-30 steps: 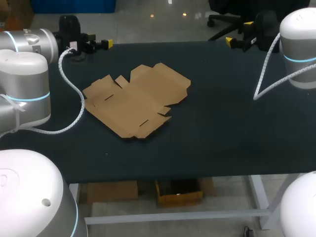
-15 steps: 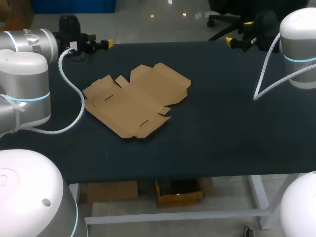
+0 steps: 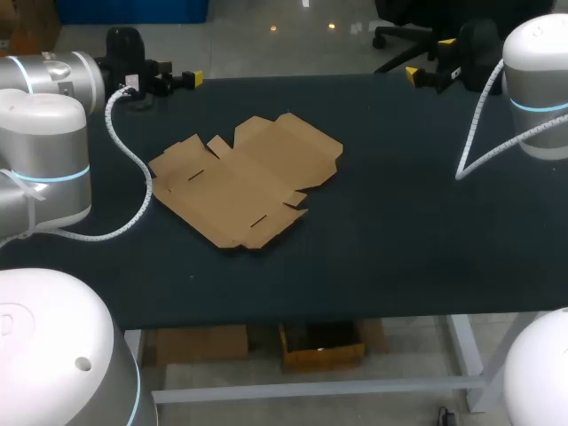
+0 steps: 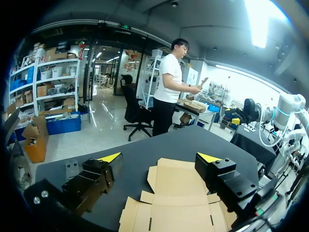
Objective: Assemble the packaging by folding the flat box into shape, placing the metal phone stand inside, and closing the box properly
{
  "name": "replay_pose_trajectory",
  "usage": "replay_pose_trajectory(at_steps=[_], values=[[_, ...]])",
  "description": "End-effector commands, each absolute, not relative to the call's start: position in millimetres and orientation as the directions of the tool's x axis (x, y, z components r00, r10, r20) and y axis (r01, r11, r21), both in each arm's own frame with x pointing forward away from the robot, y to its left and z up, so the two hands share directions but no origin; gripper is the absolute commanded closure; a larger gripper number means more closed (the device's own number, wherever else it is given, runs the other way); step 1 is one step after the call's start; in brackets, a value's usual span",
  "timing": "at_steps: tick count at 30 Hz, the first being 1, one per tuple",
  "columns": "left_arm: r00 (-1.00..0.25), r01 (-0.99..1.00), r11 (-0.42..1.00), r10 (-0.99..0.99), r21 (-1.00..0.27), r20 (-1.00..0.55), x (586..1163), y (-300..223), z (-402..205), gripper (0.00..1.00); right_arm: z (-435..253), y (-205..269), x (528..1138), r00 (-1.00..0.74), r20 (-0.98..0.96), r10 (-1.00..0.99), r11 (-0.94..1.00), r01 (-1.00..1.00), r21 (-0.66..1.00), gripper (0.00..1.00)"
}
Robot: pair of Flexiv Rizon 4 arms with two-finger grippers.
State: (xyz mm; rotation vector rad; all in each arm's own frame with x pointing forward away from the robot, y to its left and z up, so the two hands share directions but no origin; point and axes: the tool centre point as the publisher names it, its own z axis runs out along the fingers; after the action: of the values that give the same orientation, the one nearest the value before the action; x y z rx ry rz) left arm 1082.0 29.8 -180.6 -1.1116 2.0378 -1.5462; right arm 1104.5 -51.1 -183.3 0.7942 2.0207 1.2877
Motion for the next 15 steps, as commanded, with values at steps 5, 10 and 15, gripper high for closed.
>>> replay_pose_trajectory(at_steps=[5, 10, 15], values=[[-0.626, -0.437, 0.134, -0.756, -0.89, 0.193, 1081.3, 28.1, -174.3, 0.0, -182.9, -53.1, 1106.0, -0.642, -0.106, 0.759, 0.336, 0.247, 0.909, 0.0], [-0.599, -0.516, 0.158, -0.769, -0.842, 0.223, 1079.6, 30.7, -171.7, 0.0, -183.8, -57.6, 1104.7, -0.644, -0.009, 0.765, 0.312, 0.358, 0.88, 0.0], [-0.586, -0.584, 0.167, -0.764, -0.795, 0.27, 1078.1, 36.9, -171.4, 0.0, -186.6, -60.1, 1102.2, -0.64, 0.055, 0.766, 0.316, 0.45, 0.835, 0.0]])
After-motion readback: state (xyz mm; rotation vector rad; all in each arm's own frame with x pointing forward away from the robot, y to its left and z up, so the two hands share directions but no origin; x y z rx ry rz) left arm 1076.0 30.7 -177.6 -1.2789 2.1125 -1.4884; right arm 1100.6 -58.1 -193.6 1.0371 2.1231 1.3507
